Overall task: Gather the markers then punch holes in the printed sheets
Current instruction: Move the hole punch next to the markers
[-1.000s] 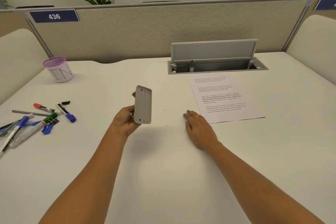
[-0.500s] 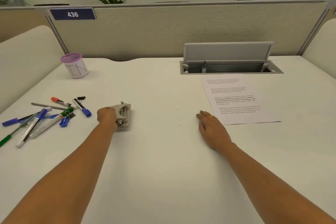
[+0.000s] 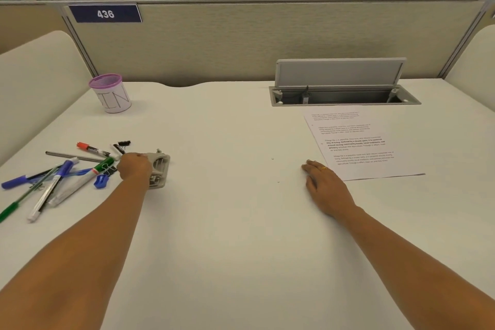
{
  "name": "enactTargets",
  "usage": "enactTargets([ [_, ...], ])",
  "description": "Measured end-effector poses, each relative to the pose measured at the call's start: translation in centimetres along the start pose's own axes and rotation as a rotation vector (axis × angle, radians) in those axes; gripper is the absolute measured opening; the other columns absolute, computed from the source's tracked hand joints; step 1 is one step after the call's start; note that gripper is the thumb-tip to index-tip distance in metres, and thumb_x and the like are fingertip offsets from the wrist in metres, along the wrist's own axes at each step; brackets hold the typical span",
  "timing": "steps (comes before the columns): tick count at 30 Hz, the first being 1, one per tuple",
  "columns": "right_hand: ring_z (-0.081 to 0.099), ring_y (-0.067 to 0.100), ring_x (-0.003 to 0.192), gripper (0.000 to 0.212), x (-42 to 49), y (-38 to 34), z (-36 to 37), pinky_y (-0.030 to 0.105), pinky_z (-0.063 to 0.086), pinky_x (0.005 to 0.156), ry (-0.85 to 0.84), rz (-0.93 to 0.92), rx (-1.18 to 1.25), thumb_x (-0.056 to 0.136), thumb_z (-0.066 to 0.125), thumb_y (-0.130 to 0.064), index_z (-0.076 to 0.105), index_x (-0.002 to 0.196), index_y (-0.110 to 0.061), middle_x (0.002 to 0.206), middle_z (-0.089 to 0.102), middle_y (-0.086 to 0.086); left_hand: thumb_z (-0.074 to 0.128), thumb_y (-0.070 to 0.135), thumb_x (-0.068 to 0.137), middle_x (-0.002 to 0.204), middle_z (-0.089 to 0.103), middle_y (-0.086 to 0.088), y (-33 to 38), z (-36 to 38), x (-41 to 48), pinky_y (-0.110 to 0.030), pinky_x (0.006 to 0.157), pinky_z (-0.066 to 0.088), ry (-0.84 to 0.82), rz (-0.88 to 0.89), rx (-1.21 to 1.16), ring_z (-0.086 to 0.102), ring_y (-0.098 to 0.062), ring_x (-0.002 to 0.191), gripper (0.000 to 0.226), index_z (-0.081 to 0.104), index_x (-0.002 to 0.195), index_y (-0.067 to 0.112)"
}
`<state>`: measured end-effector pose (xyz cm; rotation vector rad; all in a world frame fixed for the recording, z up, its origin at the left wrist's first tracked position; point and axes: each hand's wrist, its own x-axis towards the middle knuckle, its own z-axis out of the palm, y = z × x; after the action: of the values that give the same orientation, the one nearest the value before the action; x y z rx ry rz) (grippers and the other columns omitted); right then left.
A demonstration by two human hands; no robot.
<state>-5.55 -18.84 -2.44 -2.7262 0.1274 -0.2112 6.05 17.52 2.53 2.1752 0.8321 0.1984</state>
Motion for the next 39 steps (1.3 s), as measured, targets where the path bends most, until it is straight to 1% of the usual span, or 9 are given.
enactTargets([
  [4, 0.046, 0.023, 0.128, 0.034, 0.7, -0.9, 0.7, 0.028, 0.033, 0.105, 0.091, 0.038, -0.007, 0.094, 0.042, -0.009, 0.056, 0.125, -0.005, 0.135, 0.054, 0.009, 0.046, 0.014, 0.095, 0.13, 0.05, -0.023, -0.1, -0.6, -0.3, -0.048, 0.096, 0.042, 0.065, 0.124, 0.087, 0.046, -0.038, 0.121, 0.033, 0.052, 0.125, 0.004],
  [7, 0.05, 0.025, 0.121, 0.034, 1.4, -1.8, 0.8, 0.028, 0.037, 0.098, 0.112, 0.103, 0.057, 0.093, 0.038, -0.003, 0.058, 0.12, -0.002, 0.127, 0.059, 0.01, 0.05, 0.007, 0.09, 0.124, 0.051, -0.021, -0.3, 0.6, -2.0, -0.045, 0.096, 0.037, 0.149, 0.416, 0.061, 0.044, -0.037, 0.118, 0.029, 0.056, 0.118, 0.005],
  [9, 0.047, 0.025, 0.125, 0.037, 1.9, -2.6, 0.9, 0.027, 0.033, 0.102, 0.092, 0.145, 0.125, 0.093, 0.035, -0.001, 0.055, 0.124, -0.002, 0.131, 0.055, 0.01, 0.051, 0.0, 0.086, 0.115, 0.057, -0.02, -0.8, 2.0, -4.0, -0.04, 0.095, 0.035, 0.104, 0.668, 0.019, 0.049, -0.036, 0.111, 0.026, 0.059, 0.11, 0.002],
  [11, 0.043, 0.025, 0.129, 0.04, 2.5, -3.3, 0.9, 0.03, 0.03, 0.107, 0.055, 0.183, 0.167, 0.093, 0.033, 0.0, 0.05, 0.129, -0.003, 0.137, 0.051, 0.011, 0.051, -0.002, 0.085, 0.112, 0.06, -0.016, -1.7, 3.5, -5.9, -0.035, 0.094, 0.036, -0.03, 0.816, -0.003, 0.053, -0.034, 0.109, 0.023, 0.061, 0.106, 0.002],
  [15, 0.038, 0.025, 0.135, 0.043, 3.8, -4.1, 0.9, 0.032, 0.027, 0.112, -0.036, 0.207, 0.167, 0.094, 0.031, -0.001, 0.044, 0.135, -0.006, 0.144, 0.044, 0.01, 0.048, 0.011, 0.092, 0.133, 0.051, -0.008, -3.5, 5.6, -8.1, -0.033, 0.106, 0.032, -0.254, 0.806, 0.117, 0.042, -0.024, 0.129, 0.035, 0.052, 0.126, 0.009],
  [21, 0.031, 0.022, 0.139, 0.051, 4.9, -6.4, 1.7, 0.028, 0.022, 0.113, -0.169, 0.098, 0.068, 0.093, 0.033, 0.002, 0.033, 0.143, -0.009, 0.15, 0.034, 0.007, 0.038, 0.027, 0.098, 0.15, 0.033, -0.003, -3.9, 5.8, -8.3, -0.031, 0.117, 0.013, -0.29, 0.82, 0.302, 0.022, -0.018, 0.143, 0.043, 0.039, 0.138, 0.012],
  [26, 0.029, 0.021, 0.14, 0.05, 4.8, -7.7, 1.9, 0.025, 0.017, 0.112, -0.244, -0.022, -0.072, 0.096, 0.027, 0.0, 0.028, 0.145, -0.01, 0.152, 0.031, 0.007, 0.04, 0.026, 0.096, 0.146, 0.04, -0.005, -3.9, 6.0, -8.2, -0.033, 0.115, 0.019, -0.241, 0.859, 0.313, 0.028, -0.021, 0.14, 0.041, 0.044, 0.134, 0.011],
  [31, 0.042, 0.025, 0.129, 0.048, 4.3, -7.3, 0.6, 0.027, 0.029, 0.103, -0.241, -0.099, -0.141, 0.092, 0.032, 0.004, 0.045, 0.136, -0.01, 0.139, 0.05, 0.009, 0.042, 0.023, 0.094, 0.135, 0.05, -0.006, -3.7, 6.3, -8.1, -0.035, 0.107, 0.027, -0.193, 0.88, 0.331, 0.039, -0.023, 0.13, 0.034, 0.051, 0.124, 0.01],
  [39, 0.045, 0.019, 0.127, 0.043, 1.5, -5.5, 0.0, 0.02, 0.028, 0.102, -0.311, -0.162, -0.12, 0.096, 0.036, -0.003, 0.049, 0.134, -0.016, 0.139, 0.051, 0.001, 0.042, 0.023, 0.094, 0.129, 0.053, -0.007, -3.6, 6.4, -8.1, -0.036, 0.104, 0.03, -0.177, 0.883, 0.345, 0.043, -0.025, 0.125, 0.031, 0.052, 0.12, 0.009],
])
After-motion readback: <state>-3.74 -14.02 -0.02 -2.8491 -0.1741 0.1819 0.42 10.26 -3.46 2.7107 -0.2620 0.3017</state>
